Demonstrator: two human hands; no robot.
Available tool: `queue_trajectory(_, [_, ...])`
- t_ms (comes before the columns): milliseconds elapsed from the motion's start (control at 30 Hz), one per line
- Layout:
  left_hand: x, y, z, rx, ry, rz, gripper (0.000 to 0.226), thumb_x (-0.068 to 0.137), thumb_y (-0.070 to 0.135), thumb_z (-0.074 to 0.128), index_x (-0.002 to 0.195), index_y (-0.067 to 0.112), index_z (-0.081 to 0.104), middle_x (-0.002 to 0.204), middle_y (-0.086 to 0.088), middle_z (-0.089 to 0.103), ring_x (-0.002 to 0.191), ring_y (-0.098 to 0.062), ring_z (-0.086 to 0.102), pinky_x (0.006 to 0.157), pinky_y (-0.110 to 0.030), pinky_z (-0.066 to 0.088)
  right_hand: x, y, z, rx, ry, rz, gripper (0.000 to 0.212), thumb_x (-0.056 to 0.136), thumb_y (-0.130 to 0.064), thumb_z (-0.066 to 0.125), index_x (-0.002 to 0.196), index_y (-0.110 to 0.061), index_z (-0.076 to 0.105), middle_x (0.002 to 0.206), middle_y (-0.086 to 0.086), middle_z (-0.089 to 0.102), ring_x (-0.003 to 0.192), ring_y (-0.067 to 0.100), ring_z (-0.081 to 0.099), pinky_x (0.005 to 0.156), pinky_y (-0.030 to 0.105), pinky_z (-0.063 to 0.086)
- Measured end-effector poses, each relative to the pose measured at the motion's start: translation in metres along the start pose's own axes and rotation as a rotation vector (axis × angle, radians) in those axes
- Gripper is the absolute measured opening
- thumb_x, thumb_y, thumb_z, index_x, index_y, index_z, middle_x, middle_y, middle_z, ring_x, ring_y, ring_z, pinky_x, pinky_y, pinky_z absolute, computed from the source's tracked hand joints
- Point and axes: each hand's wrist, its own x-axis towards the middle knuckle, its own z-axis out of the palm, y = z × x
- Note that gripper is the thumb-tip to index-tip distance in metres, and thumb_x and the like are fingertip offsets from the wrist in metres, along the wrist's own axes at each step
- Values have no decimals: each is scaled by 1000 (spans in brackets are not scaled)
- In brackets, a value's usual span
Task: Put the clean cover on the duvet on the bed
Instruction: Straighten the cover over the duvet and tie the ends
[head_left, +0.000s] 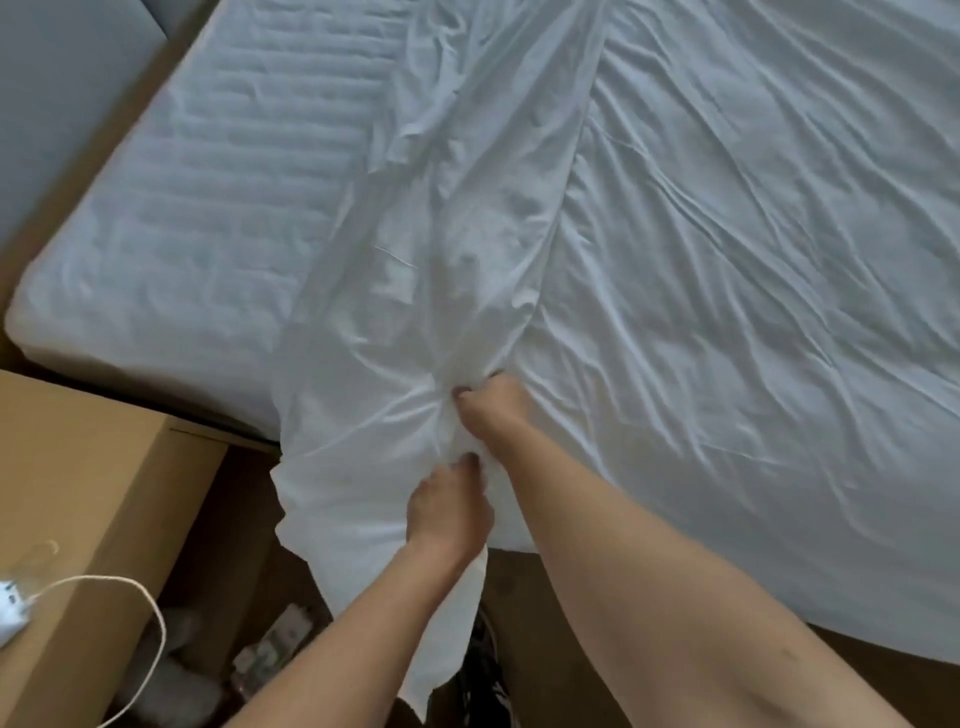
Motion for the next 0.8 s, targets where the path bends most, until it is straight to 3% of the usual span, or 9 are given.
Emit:
queue_trajectory(67, [1, -9, -16, -19, -29, 134, 15, 87, 26, 54, 93, 28, 40, 96, -4, 63, 93, -32, 67, 69, -34, 43, 7, 18, -2, 9, 25, -39, 36, 95, -30, 60, 121, -5, 62, 121, 17, 67, 111, 36, 63, 88, 37, 52])
queue_trajectory(133, [11, -34, -38, 16, 166, 249, 35, 78, 56, 56, 102, 32, 49, 103, -1, 60, 100, -30, 63, 75, -35, 43, 5, 43, -2, 74, 75, -60, 36, 101, -32, 55, 120, -3, 63, 119, 19, 67, 111, 38, 63, 94, 43, 51])
queue_trajectory(200, [31, -68, -62, 52, 299, 76, 94, 61, 87, 58, 135, 31, 43, 133, -8, 46, 120, -32, 48, 96, -47, 44, 0, 60, 0, 63, 110, -41, 40, 103, -38, 51, 114, -2, 65, 112, 19, 69, 105, 39, 64, 93, 46, 52])
queue_trajectory(267, [51, -97, -79, -104, 113, -205, 130, 48, 91, 71, 151, 26, 24, 147, -12, 32, 134, -37, 38, 109, -54, 38, 1, 62, -1, 59, 79, 21, 44, 103, -42, 49, 113, -3, 65, 111, 17, 68, 103, 36, 64, 94, 48, 52])
queue_trajectory(300, [56, -106, -76, -171, -13, -263, 128, 52, 83, 79, 151, 21, 25, 147, -12, 36, 134, -36, 42, 109, -51, 40, 2, 58, -1, 58, 50, 41, 45, 103, -44, 48, 115, -4, 65, 113, 16, 68, 104, 34, 64, 95, 49, 52])
queue_trajectory(367, [59, -107, -54, -131, -152, -201, 85, 77, 61, 77, 140, 16, 43, 139, -10, 52, 125, -33, 54, 99, -42, 47, 0, 47, 2, 38, 84, 70, 48, 103, -51, 44, 119, -11, 62, 117, 12, 67, 106, 33, 63, 94, 45, 51])
queue_trajectory(467, [54, -98, -24, 50, -82, -46, 34, 100, 38, 49, 125, 17, 58, 126, -13, 64, 114, -36, 61, 93, -40, 50, -8, 33, 25, -52, 201, 132, 77, 87, -79, 42, 127, -15, 56, 121, 9, 65, 113, 36, 61, 89, 43, 45])
queue_trajectory(633, [31, -99, -21, 39, -12, 116, 19, 99, 30, 45, 98, 16, 58, 94, -6, 66, 88, -33, 64, 76, -39, 51, -4, 40, 34, -98, 208, -33, 66, 98, -65, 40, 113, -6, 65, 116, 22, 68, 109, 42, 62, 86, 42, 46])
queue_trajectory(800, [8, -70, -26, 73, -285, 511, 23, 102, 37, 46, 84, 23, 44, 84, 6, 48, 80, -23, 55, 70, -34, 40, 1, 86, 9, -93, 244, -108, 59, 103, -57, 35, 112, -8, 67, 107, 19, 71, 102, 39, 65, 89, 39, 46])
